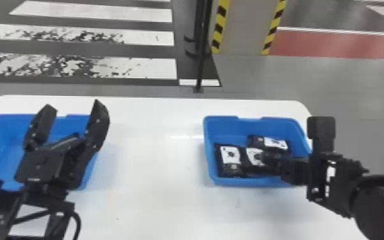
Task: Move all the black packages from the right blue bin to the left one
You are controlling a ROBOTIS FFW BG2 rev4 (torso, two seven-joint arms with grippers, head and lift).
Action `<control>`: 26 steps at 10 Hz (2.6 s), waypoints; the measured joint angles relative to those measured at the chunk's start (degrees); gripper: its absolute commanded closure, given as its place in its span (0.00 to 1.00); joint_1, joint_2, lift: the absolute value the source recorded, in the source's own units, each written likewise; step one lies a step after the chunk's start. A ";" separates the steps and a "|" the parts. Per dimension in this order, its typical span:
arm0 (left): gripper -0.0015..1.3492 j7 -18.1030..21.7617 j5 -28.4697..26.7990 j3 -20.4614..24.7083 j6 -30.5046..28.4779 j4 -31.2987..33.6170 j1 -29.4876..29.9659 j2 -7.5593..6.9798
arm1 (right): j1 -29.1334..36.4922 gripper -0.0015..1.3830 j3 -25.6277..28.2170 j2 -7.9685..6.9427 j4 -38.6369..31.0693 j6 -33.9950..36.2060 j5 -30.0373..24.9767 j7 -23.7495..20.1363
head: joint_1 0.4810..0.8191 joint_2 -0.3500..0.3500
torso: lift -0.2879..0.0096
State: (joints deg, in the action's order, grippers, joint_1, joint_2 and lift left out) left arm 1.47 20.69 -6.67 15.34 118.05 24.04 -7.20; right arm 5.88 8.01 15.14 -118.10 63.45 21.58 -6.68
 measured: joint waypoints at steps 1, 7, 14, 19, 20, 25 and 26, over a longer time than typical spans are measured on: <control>0.11 -0.04 0.34 -0.12 0.75 0.00 0.00 0.00 | 0.79 0.84 0.40 -0.02 -0.72 -2.15 1.03 -0.31 | 0.63 0.37 | 0.39; 0.11 0.03 0.57 -0.41 0.59 -0.41 -0.14 0.01 | 2.26 0.09 1.27 -0.18 -4.43 -3.13 -0.73 -0.29 | 0.63 0.35 | 0.39; 0.11 0.03 0.57 -0.42 0.22 -0.96 -0.29 0.08 | -2.18 0.15 1.36 0.24 6.30 -0.67 -3.55 -2.25 | 0.63 0.30 | 0.39; 0.11 0.02 0.78 -0.41 0.18 -1.44 -0.42 0.17 | -6.37 0.86 -0.59 0.89 16.05 -3.72 -0.52 -7.36 | 0.63 0.34 | 0.39; 0.11 0.02 0.79 -0.41 0.25 -1.50 -0.42 0.17 | -5.76 0.86 -0.68 0.72 15.66 -5.33 0.63 -7.30 | 0.63 0.36 | 0.39; 0.10 0.03 0.76 -0.50 1.57 -1.55 -0.55 0.17 | -1.11 0.86 0.82 0.30 8.22 -11.24 5.45 -6.58 | 0.63 0.39 | 0.39; 0.10 0.03 1.23 -0.66 2.75 -1.55 -0.56 0.17 | 0.18 0.86 1.18 0.22 5.43 -13.13 7.97 -6.68 | 0.63 0.41 | 0.39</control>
State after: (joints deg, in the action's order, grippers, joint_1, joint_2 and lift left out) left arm 1.49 21.92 -7.33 18.09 116.50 23.48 -7.03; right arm 6.05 9.19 15.36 -112.68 50.32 29.55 -13.36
